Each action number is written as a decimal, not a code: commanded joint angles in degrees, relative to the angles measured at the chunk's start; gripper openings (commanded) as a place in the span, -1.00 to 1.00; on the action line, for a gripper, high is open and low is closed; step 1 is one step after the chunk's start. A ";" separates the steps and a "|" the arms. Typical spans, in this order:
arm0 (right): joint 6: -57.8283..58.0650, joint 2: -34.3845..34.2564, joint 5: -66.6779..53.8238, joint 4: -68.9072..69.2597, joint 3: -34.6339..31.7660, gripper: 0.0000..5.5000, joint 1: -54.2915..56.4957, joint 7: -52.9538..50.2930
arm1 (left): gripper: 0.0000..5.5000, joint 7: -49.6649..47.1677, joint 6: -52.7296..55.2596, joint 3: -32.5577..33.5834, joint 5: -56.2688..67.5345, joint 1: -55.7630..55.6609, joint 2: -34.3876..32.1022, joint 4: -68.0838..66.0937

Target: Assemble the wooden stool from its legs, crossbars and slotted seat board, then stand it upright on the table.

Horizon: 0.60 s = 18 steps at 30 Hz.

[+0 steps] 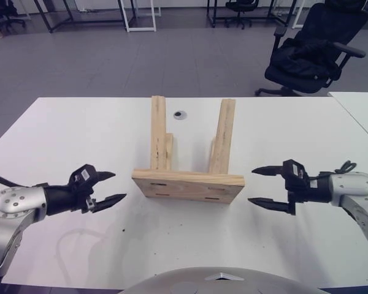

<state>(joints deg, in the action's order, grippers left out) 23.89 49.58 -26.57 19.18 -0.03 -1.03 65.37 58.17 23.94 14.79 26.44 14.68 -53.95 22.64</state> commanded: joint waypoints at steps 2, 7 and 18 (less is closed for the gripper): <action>-1.10 -4.00 2.78 -1.40 7.26 0.63 3.42 0.04 | 0.32 5.55 -4.50 -9.94 -1.10 -10.75 3.63 -6.01; -4.09 -5.63 7.78 -4.53 10.72 0.34 4.08 -1.38 | 0.33 8.43 -5.54 -13.28 -0.91 -11.13 4.63 -8.48; -4.66 -5.83 6.76 -4.73 10.19 -0.39 7.16 0.15 | -0.31 8.10 -8.65 -13.23 -0.21 -13.93 7.51 -9.15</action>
<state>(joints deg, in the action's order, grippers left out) 19.01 42.81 -19.97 14.28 9.62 4.51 64.65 66.81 16.06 1.22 26.28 2.50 -46.74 13.03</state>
